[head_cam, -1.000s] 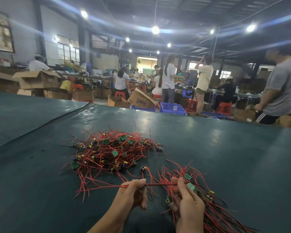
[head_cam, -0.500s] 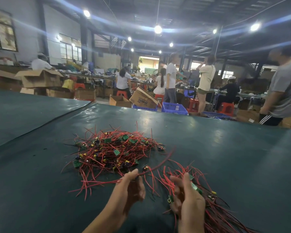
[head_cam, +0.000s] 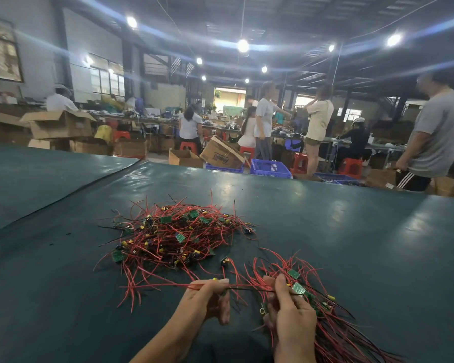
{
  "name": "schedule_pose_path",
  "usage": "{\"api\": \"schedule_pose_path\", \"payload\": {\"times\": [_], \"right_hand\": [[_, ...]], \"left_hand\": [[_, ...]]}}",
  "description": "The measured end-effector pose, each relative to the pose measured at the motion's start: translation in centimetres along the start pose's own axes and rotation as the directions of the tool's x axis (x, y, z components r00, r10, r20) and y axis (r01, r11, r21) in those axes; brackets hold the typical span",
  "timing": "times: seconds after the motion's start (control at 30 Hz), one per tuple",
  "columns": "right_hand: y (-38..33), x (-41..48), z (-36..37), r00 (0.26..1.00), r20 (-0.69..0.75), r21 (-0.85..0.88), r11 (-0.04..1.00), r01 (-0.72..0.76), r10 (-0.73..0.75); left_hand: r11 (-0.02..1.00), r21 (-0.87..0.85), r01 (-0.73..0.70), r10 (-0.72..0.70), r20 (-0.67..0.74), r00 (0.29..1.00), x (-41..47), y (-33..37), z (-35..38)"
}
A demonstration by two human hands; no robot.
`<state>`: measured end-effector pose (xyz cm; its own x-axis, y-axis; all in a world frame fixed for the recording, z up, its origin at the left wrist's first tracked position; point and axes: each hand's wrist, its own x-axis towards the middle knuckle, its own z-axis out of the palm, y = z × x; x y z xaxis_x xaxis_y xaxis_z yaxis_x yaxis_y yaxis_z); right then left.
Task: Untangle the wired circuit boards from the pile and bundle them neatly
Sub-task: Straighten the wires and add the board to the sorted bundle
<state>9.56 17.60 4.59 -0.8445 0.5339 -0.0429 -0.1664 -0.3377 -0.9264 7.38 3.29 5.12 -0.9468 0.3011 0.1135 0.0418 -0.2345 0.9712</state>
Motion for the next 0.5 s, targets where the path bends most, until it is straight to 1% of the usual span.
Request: {"api": "schedule_pose_path", "payload": {"times": [0.1,0.23,0.33,0.4,0.5], "right_hand": [[-0.1,0.3,-0.2,1.0,0.008,0.088,0.996,-0.022,0.021],[-0.1,0.5,0.0,0.999,-0.025,0.173,0.985,-0.017,0.021],[-0.3,0.2,0.2,1.0,-0.02,0.183,0.983,-0.016,0.02],[-0.3,-0.2,0.2,0.999,0.03,0.118,0.993,-0.024,0.021],[0.1,-1.2,0.8,0.986,0.167,-0.101,0.995,0.011,0.007]], "left_hand": [[1.0,0.014,-0.006,0.006,0.008,1.0,0.0,0.0,0.0],[1.0,-0.023,0.009,-0.01,-0.016,1.0,-0.1,0.2,-0.1],[0.999,-0.05,0.016,-0.018,-0.037,0.999,-0.1,0.2,-0.1],[0.997,-0.071,0.03,-0.034,-0.05,0.998,0.0,0.1,-0.1],[0.995,-0.077,0.057,-0.058,-0.021,0.998,0.0,-0.1,0.1]]}}
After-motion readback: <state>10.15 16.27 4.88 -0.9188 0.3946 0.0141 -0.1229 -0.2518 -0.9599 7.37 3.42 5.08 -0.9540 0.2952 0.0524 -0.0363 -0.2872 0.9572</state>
